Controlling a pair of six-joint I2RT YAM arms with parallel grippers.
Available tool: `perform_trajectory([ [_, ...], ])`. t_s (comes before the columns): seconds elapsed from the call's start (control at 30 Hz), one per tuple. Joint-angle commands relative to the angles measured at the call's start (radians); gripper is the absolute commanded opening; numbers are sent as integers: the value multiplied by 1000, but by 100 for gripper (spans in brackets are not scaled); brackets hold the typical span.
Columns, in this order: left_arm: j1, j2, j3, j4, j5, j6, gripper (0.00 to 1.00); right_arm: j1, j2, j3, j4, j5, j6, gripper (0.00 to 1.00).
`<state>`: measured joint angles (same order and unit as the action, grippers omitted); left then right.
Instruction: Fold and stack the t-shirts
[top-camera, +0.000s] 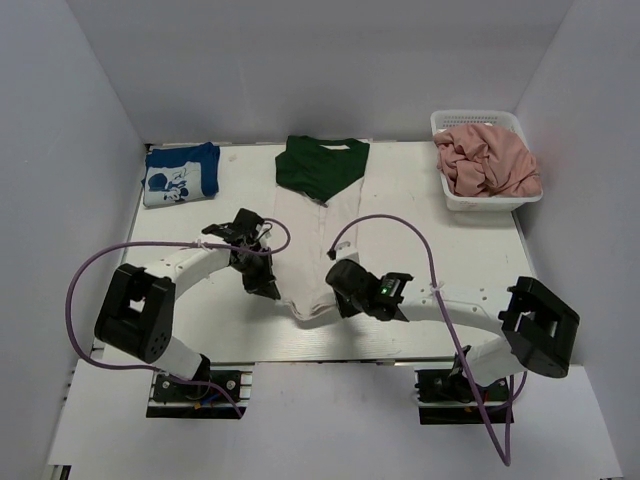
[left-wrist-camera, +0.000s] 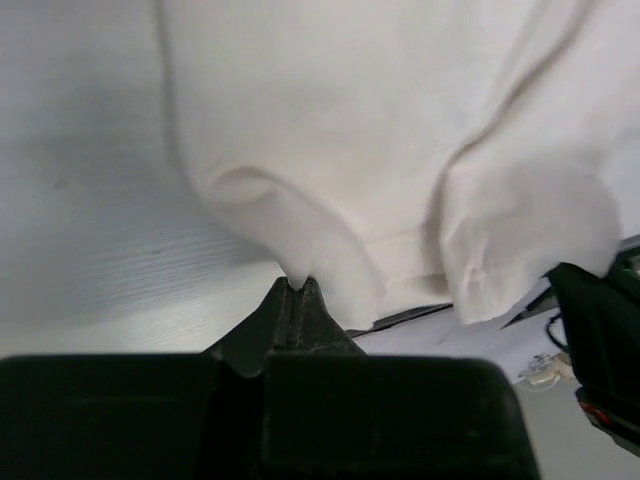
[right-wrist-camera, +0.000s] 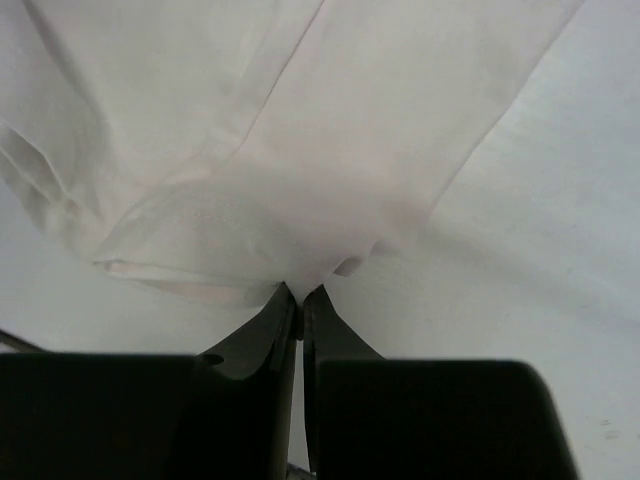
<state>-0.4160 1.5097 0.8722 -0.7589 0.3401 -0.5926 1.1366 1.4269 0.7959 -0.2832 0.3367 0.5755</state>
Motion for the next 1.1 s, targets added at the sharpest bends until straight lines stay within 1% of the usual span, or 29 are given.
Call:
perform_trajectory([
  [0.0,17,-10,73,70,42,-15,0,-64,-8,77,12,82,32,0],
  [0.03,17,1,111,70,42,-25,0,-72,3,91,10,94,30,0],
  [0.07,17,29,137,70,7,-26,0,-95,10,113,13,108,32,0],
  [0.17,17,72,241,70,-36,-46,0,-139,61,178,18,122,8,0],
  [0.2,26,87,270,70,-45,-55,0,-173,73,212,19,125,-2,0],
  [0.23,26,121,331,70,-58,-55,0,-185,104,226,22,127,-14,0],
  [0.3,39,161,399,70,-70,-55,0,-227,124,293,33,122,-37,0],
  [0.33,39,181,459,61,-79,-64,0,-241,154,305,33,125,-43,0],
  [0.37,48,222,488,61,-90,-73,0,-259,162,337,39,124,-64,0],
  [0.47,75,292,608,46,-90,-82,0,-311,220,406,42,128,-98,0],
  [0.5,75,343,640,46,-79,-82,0,-322,245,434,41,128,-104,0],
  [0.53,88,366,695,35,-79,-91,0,-354,268,443,38,119,-111,0],
  [0.67,118,454,789,24,-79,-92,0,-409,345,540,55,79,-152,0],
  [0.73,128,493,833,24,-124,-102,0,-435,381,568,50,55,-161,0],
  [0.77,128,503,852,38,-154,-102,0,-445,403,601,52,51,-169,0],
  [0.83,137,526,872,55,-167,-102,0,-466,446,623,50,44,-175,0],
  [0.93,137,592,947,55,-176,-102,0,-495,484,676,58,42,-183,0],
  [0.97,137,609,985,55,-176,-102,0,-501,518,690,58,39,-184,0],
  [1.07,146,676,1036,46,-197,-92,0,-528,584,745,61,42,-193,0],
])
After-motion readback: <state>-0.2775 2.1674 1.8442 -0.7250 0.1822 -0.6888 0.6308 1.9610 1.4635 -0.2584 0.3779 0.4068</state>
